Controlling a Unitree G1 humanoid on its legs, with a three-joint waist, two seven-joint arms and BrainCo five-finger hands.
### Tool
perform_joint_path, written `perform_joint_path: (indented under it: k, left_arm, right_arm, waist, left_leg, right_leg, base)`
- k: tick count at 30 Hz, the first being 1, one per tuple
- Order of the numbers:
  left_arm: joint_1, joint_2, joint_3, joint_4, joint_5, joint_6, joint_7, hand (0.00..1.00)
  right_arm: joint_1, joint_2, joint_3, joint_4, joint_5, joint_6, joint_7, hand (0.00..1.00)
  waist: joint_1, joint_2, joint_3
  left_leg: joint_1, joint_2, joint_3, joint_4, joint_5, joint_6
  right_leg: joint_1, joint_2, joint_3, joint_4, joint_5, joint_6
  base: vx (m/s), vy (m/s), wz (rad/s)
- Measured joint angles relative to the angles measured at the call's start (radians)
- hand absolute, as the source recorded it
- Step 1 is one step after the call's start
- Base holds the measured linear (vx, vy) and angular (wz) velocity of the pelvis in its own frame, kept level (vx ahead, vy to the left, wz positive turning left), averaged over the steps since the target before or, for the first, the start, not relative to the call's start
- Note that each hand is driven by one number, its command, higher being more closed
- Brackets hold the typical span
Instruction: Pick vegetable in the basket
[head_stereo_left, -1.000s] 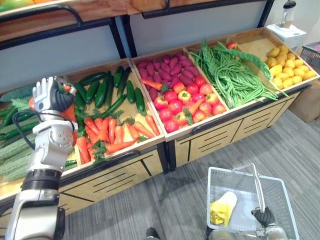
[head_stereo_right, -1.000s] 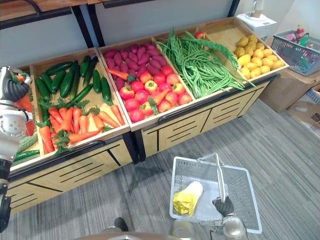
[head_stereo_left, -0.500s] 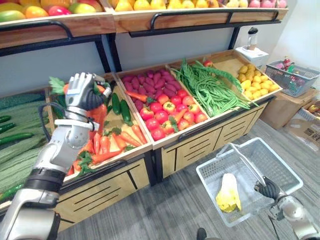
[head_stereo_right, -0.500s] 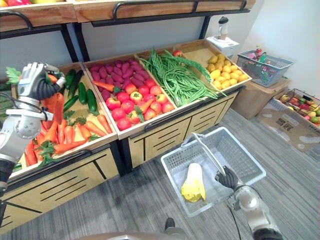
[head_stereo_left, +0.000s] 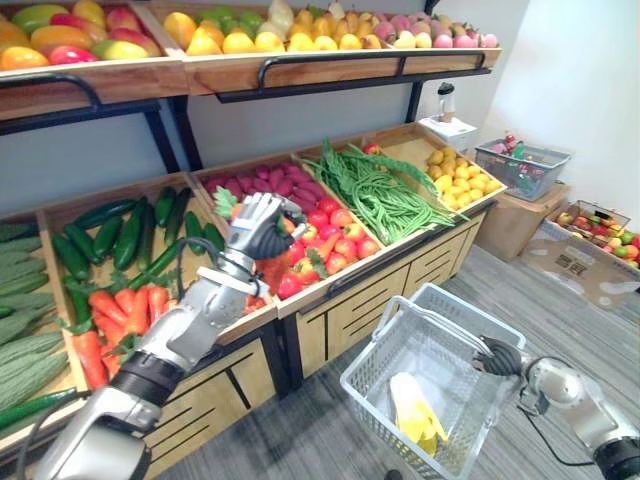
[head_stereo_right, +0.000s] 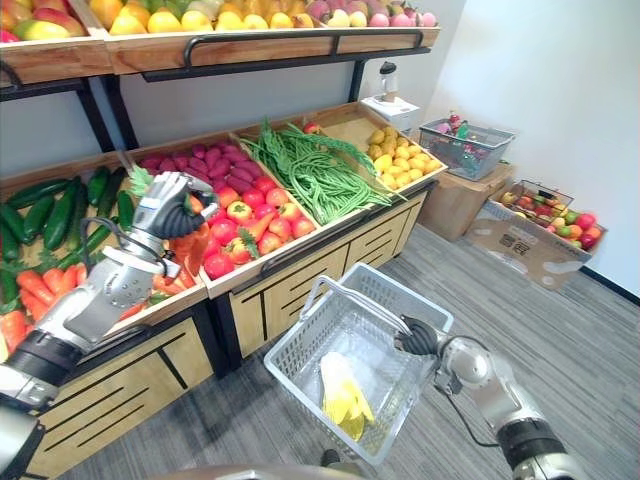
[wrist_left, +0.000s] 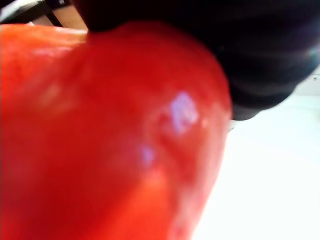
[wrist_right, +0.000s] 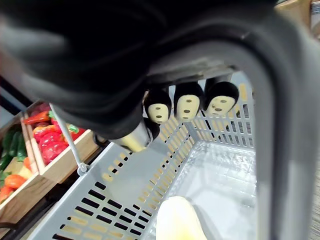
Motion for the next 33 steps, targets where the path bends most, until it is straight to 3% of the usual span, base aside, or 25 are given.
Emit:
perform_joint_path:
  k: [11, 14, 19, 24, 33]
  left_arm:
    - [-0.063, -0.154, -0.148, -0.030, -0.001, -0.013, -0.041, 1.00]
    - [-0.087, -0.182, -0.192, -0.030, -0.001, -0.020, -0.053, 1.00]
    - [-0.126, -0.238, -0.232, -0.053, -0.001, -0.032, -0.084, 1.00]
    - [-0.134, -0.274, -0.258, -0.070, -0.005, -0.046, -0.112, 1.00]
    - [-0.134, -0.316, -0.295, -0.073, -0.037, -0.078, -0.171, 1.00]
  right_arm:
    - [-0.070, 0.024, 0.080, -0.097, 0.016, -0.006, 0.069, 1.00]
    - [-0.073, 0.035, 0.085, -0.126, 0.016, -0.002, 0.072, 1.00]
    - [-0.099, 0.030, 0.086, -0.187, 0.016, 0.008, 0.080, 1.00]
    - [-0.139, 0.030, 0.087, -0.205, 0.016, 0.033, 0.087, 1.00]
    - [-0.185, 0.031, 0.086, -0.205, 0.017, 0.069, 0.087, 1.00]
  waist:
    - [-0.020, -0.013, -0.016]
    - [-0.020, -0.013, -0.015]
    - [-0.021, 0.009, -0.003]
    - [-0.020, 0.037, 0.008]
    - [-0.019, 0.059, 0.024]
  left_leg:
    - [0.060, 0.025, 0.088, 0.008, -0.023, -0.031]
    - [0.062, 0.054, 0.113, 0.080, -0.073, -0.042]
    - [0.025, 0.120, 0.136, 0.255, -0.179, -0.049]
    - [0.007, 0.153, 0.147, 0.342, -0.229, -0.049]
    - [-0.015, 0.197, 0.165, 0.442, -0.285, -0.049]
  right_leg:
    - [0.002, 0.035, 0.007, 0.018, 0.018, -0.005]
    - [0.000, 0.043, 0.008, 0.034, 0.019, -0.005]
    - [-0.008, 0.045, 0.008, 0.048, 0.019, -0.004]
    - [-0.015, 0.048, 0.011, 0.052, 0.019, -0.004]
    - [-0.041, 0.055, 0.018, 0.068, 0.018, -0.005]
  base:
    - [0.05, 0.014, -0.22]
    - [0.00, 0.023, -0.27]
    - [-0.02, 0.014, -0.16]
    - [-0.04, 0.014, -0.07]
    - [-0.06, 0.014, -0.10]
